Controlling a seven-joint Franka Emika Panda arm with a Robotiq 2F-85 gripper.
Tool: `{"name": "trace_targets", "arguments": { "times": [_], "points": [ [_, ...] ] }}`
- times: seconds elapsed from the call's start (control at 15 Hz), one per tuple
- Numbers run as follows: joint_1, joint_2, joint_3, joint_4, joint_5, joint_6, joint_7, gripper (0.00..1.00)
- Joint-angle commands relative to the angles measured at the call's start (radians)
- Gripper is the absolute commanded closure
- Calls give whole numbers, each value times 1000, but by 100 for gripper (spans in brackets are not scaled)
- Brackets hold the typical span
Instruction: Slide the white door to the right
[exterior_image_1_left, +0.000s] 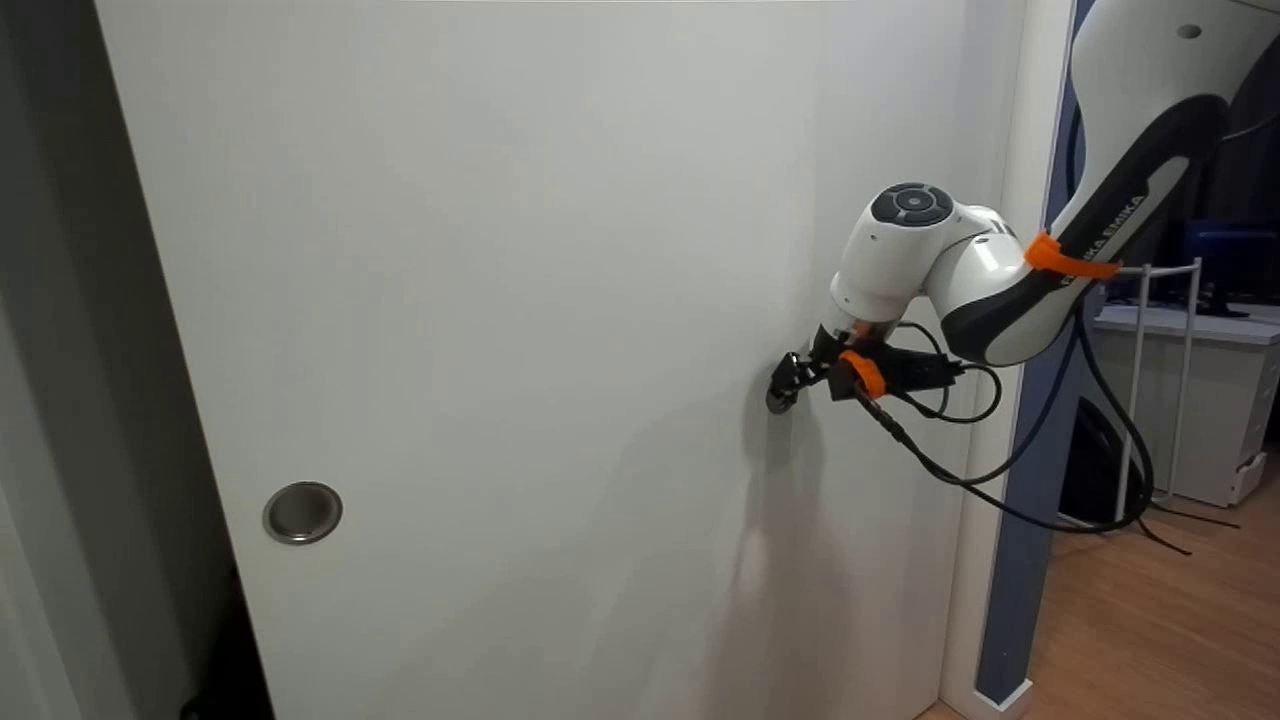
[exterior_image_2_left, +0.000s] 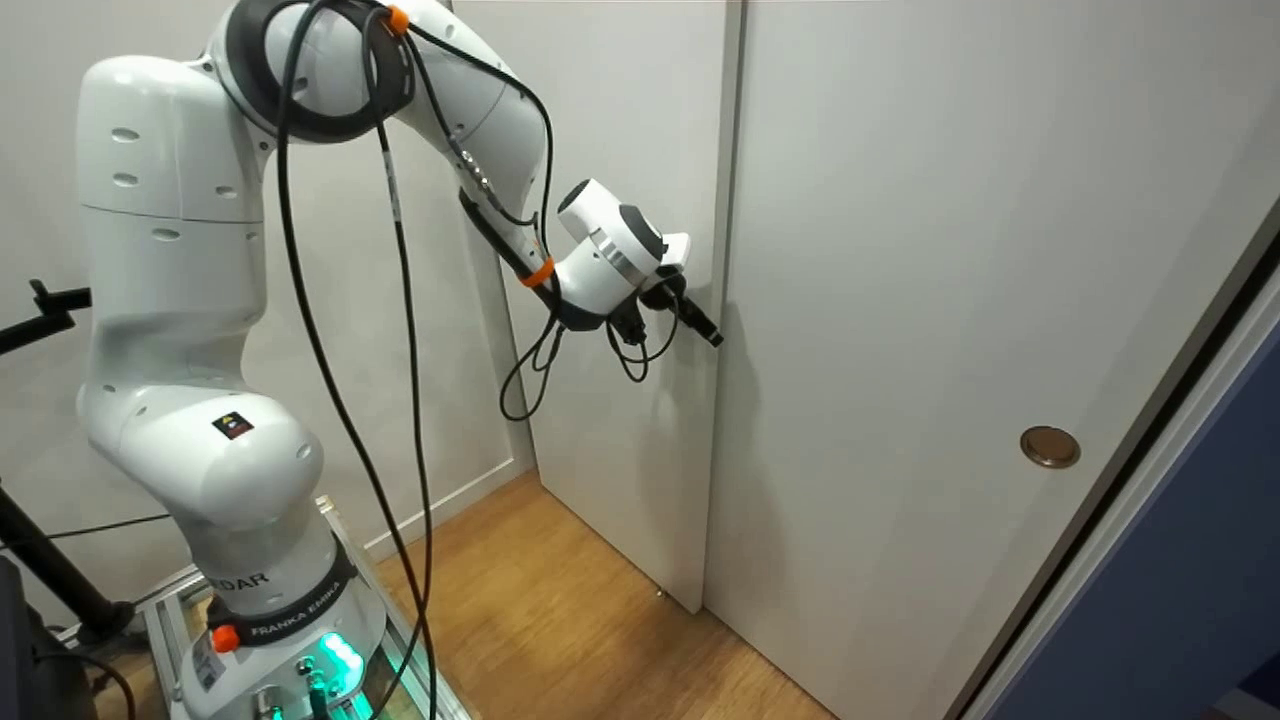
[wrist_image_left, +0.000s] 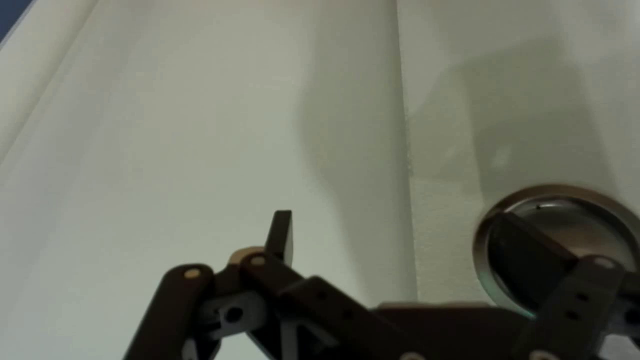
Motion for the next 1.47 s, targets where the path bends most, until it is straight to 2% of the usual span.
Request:
{"name": "trace_targets", "arguments": {
  "times": [0.0, 0.53, 0.8, 0.93, 1.13, 1.4],
  "points": [
    [-39, -35, -88, -7, -45, -1, 45, 0],
    [-84, 2, -229, 9, -37, 85, 32, 0],
    [-136, 27, -292, 40, -11, 89, 19, 0],
    [-171, 17, -274, 19, 31, 87, -32, 0],
    [-217, -20, -206, -48, 88, 86, -173, 0],
    [-229, -25, -142, -69, 99, 146, -266, 0]
  ]
}}
